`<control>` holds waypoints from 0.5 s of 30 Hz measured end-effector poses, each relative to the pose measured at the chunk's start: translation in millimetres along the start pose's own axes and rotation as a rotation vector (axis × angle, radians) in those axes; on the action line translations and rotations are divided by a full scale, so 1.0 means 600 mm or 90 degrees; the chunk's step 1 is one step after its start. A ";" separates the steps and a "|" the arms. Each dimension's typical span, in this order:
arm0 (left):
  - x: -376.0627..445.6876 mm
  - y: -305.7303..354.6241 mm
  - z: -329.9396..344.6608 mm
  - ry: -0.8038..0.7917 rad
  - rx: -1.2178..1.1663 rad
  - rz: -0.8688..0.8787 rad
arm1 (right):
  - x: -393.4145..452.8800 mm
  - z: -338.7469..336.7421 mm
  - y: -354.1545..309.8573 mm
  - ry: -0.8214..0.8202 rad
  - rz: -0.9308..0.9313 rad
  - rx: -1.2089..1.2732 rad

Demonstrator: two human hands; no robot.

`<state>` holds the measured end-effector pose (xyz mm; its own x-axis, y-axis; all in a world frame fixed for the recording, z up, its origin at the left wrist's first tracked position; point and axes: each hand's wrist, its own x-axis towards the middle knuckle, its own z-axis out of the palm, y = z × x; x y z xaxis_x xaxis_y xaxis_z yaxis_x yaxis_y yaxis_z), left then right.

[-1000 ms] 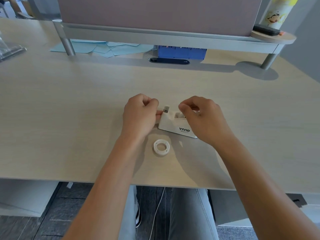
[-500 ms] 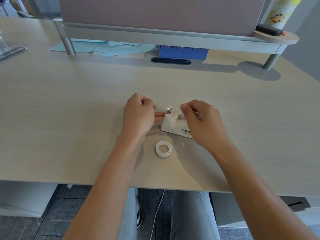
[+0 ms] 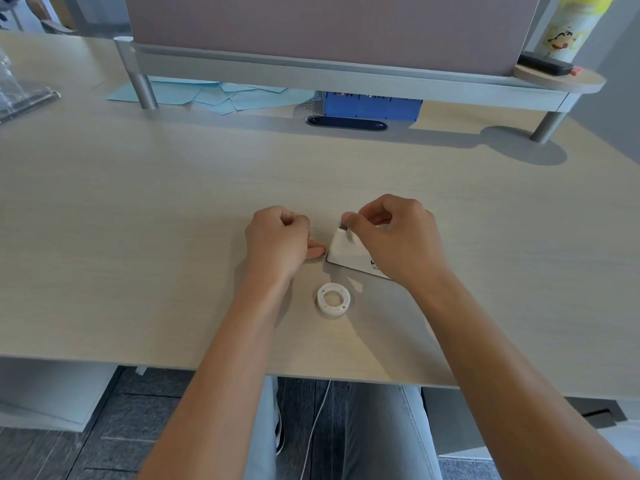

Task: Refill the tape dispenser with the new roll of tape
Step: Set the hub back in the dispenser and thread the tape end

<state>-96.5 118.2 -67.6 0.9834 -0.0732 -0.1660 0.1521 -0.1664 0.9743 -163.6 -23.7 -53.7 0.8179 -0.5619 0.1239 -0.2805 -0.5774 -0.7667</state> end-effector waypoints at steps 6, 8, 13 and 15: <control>-0.010 -0.007 -0.003 0.050 0.098 0.079 | 0.002 0.005 -0.002 0.000 0.034 0.050; -0.018 -0.016 -0.008 0.063 0.155 0.165 | -0.002 0.008 -0.002 0.024 0.018 0.055; -0.053 -0.027 -0.008 -0.030 0.255 0.321 | -0.001 0.012 0.000 0.045 -0.040 0.038; -0.056 -0.037 -0.004 -0.059 0.278 0.337 | 0.006 0.013 -0.002 0.041 -0.039 0.043</control>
<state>-132.8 126.9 -83.5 0.8988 -0.3344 0.2834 -0.4188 -0.4638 0.7807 -156.3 -20.7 -57.1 0.7980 -0.5646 0.2107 -0.1944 -0.5721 -0.7968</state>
